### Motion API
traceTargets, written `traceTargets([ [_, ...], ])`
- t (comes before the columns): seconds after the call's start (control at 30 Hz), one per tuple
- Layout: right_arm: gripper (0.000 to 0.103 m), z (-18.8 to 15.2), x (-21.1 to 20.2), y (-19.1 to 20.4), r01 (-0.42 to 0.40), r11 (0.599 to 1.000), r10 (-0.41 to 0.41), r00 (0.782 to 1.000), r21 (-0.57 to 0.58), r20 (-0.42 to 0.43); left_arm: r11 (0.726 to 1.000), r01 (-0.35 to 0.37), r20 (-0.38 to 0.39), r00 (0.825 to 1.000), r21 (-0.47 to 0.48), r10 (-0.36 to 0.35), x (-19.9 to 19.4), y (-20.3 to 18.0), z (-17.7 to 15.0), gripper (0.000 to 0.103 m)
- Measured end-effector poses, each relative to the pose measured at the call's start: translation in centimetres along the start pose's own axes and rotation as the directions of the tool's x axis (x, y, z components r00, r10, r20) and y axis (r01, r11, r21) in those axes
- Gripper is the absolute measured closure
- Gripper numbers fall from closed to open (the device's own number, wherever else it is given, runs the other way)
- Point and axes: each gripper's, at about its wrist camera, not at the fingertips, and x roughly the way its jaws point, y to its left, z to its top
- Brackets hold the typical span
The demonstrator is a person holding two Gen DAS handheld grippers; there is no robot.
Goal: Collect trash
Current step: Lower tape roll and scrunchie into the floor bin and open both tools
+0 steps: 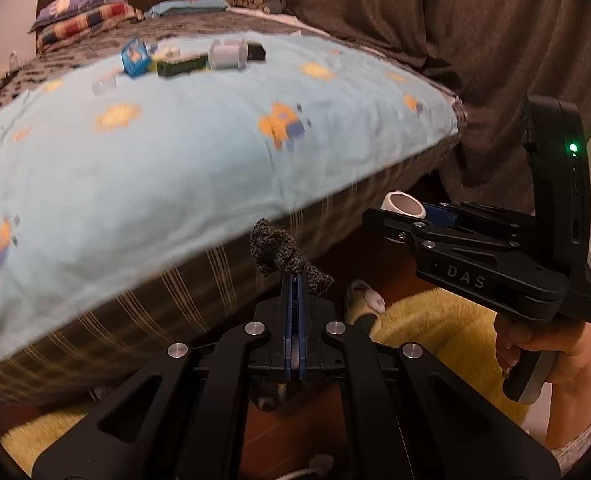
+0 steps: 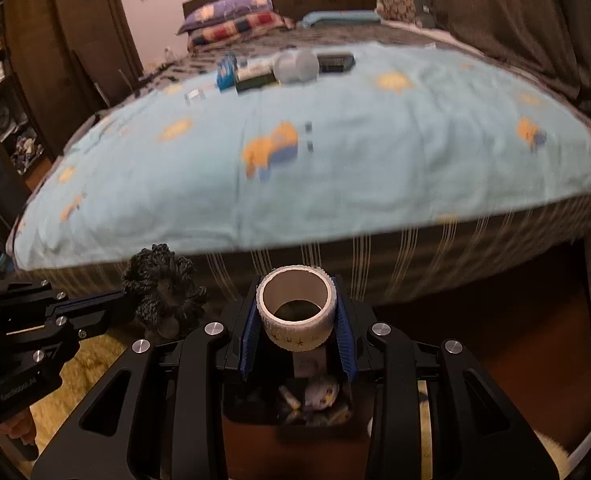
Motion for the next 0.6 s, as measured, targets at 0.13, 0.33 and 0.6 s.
traceTargets([
  [0.13, 0.069, -1.7, 1.9, -0.4, 0.002, 1.000, -0.001, 0.998, 0.013, -0.057, 1.000, 0.005, -0.059, 0.998, -0.016, -0.006, 2.0, 0.2, -1.9, 0.102],
  [0.33, 0.069, -3.6, 5.2, -1.1, 0.024, 0.999, -0.020, 0.989, 0.024, -0.147, 0.999, 0.004, -0.149, 0.989, -0.045, -0.011, 6.1, 1.2, -4.2, 0.102],
  [0.6, 0.069, -5.5, 9.4, -1.3, 0.031, 0.998, -0.017, 0.966, 0.048, -0.256, 0.998, 0.002, -0.235, 0.972, -0.059, -0.016, 9.9, 2.4, -6.0, 0.102],
])
